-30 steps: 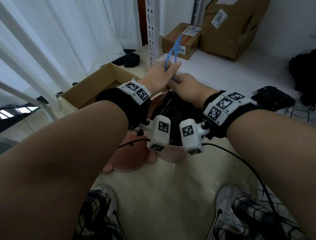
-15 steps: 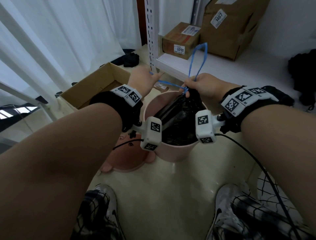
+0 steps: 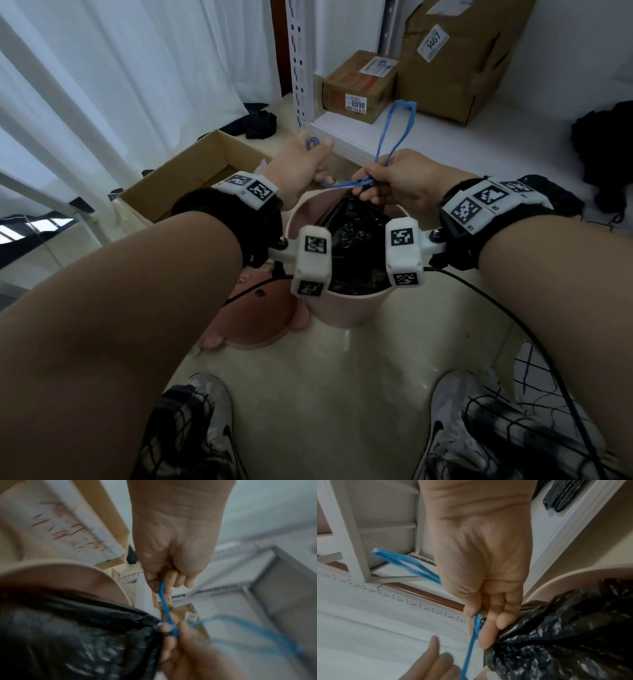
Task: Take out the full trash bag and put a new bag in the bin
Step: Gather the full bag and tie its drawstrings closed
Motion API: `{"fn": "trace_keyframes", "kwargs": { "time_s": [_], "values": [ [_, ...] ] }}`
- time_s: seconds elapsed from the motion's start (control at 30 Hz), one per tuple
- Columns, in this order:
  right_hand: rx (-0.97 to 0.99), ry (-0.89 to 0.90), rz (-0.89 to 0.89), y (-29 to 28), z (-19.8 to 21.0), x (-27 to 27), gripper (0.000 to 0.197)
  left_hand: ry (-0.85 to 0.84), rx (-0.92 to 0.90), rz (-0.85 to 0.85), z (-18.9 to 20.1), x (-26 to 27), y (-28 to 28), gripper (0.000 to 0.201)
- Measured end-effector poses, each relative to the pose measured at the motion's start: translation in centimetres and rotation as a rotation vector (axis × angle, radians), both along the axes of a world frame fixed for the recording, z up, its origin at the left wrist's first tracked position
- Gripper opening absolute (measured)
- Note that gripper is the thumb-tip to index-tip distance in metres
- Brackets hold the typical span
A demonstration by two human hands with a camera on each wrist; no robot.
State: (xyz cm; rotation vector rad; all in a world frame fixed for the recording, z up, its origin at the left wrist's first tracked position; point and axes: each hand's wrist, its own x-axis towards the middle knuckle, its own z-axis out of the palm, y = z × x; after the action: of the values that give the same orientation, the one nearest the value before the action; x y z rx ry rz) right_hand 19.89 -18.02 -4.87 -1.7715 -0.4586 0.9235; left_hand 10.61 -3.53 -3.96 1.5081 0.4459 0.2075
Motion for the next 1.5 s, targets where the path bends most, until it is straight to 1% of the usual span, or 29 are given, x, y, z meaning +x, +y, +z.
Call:
{"fn": "trace_keyframes", "kwargs": {
  "time_s": [0.07,0.1,0.13,0.2,0.27,0.3,0.4,0.47,0.53,0.63,0.73,0.8,0.9,1.0,1.1,1.17,1.2,1.23,1.3,1.37,1.4,1.43,1.47,1.5],
  "values": [
    [0.001,-0.023,0.086,0.1,0.2,-0.4,0.032,0.083,0.218,-0.082,-0.4,0.1,-0.5,0.027],
    [0.014,-0.022,0.123,0.0,0.2,-0.6,0.030,0.121,0.287,-0.112,-0.6,0.1,-0.7,0.028],
    [0.030,-0.018,0.158,-0.2,0.3,-0.6,0.028,0.163,0.314,-0.134,-0.7,0.2,-0.8,0.027],
    [0.047,-0.025,0.197,-0.6,0.5,-0.5,0.024,0.256,0.313,-0.176,-0.8,0.1,-0.6,0.022],
    [0.053,-0.043,0.197,-1.1,0.8,-0.2,0.024,0.304,0.307,-0.259,-0.9,-0.2,-0.3,0.015],
    [0.055,-0.051,0.192,-1.2,0.8,-0.1,0.025,0.302,0.306,-0.303,-0.9,-0.3,-0.1,0.011],
    [0.053,-0.063,0.170,-1.3,0.9,-0.1,0.030,0.253,0.322,-0.361,-0.6,-0.7,-0.3,0.017],
    [0.052,-0.067,0.164,-1.1,1.0,-0.4,0.031,0.210,0.335,-0.361,-0.7,-0.8,-0.8,0.012],
    [0.068,-0.086,0.150,-0.9,1.0,-0.4,0.031,0.184,0.394,-0.333,-1.0,-0.6,-1.1,0.009],
    [0.081,-0.160,0.147,-0.6,0.7,-0.4,0.030,0.179,0.484,-0.287,-1.6,-0.3,-1.2,0.007],
    [0.051,-0.254,0.175,-0.5,0.6,-0.4,0.026,0.144,0.477,-0.241,-1.9,-0.3,-1.6,0.008],
    [0.049,-0.261,0.183,-0.5,0.6,-0.4,0.023,0.126,0.480,-0.205,-1.9,-0.4,-1.7,0.007],
    [0.070,-0.241,0.173,-0.6,0.6,-0.6,0.023,0.151,0.488,-0.190,-1.6,-0.5,-1.6,0.005],
    [0.080,-0.245,0.131,-0.6,0.5,-0.7,0.015,0.189,0.456,-0.191,-1.5,-0.5,-1.3,0.018],
    [0.121,-0.257,0.066,-0.6,0.4,-0.9,0.006,0.228,0.395,-0.145,-1.3,-0.5,-1.1,0.021],
    [0.130,-0.329,0.020,-0.6,0.7,-1.2,0.002,0.230,0.349,-0.101,-1.2,-0.5,-1.2,0.024],
    [0.115,-0.388,0.006,-0.5,0.8,-1.3,0.004,0.221,0.330,-0.087,-1.1,-0.4,-1.3,0.024],
    [0.087,-0.462,0.004,-0.2,0.9,-1.3,0.006,0.212,0.316,-0.075,-1.0,-0.4,-1.4,0.024],
    [0.004,-0.636,-0.003,0.4,1.0,-1.1,0.003,0.190,0.303,-0.050,-0.7,-0.3,-1.6,0.022],
    [-0.016,-0.772,-0.082,0.8,0.8,-1.0,0.007,0.161,0.276,-0.044,-0.4,-0.1,-1.7,0.022],
    [0.008,-0.805,-0.125,0.9,0.7,-1.1,0.010,0.148,0.270,-0.053,-0.2,0.0,-1.8,0.022],
    [0.031,-0.840,-0.152,1.0,0.4,-1.0,0.017,0.136,0.274,-0.063,-0.1,0.0,-1.9,0.022],
    [0.018,-0.869,-0.161,1.0,0.3,-1.1,0.021,0.134,0.284,-0.076,-0.1,0.1,-1.9,0.020],
    [0.003,-0.899,-0.160,1.2,0.1,-1.1,0.019,0.133,0.298,-0.084,0.1,0.0,-1.9,0.017]
  ]
}}
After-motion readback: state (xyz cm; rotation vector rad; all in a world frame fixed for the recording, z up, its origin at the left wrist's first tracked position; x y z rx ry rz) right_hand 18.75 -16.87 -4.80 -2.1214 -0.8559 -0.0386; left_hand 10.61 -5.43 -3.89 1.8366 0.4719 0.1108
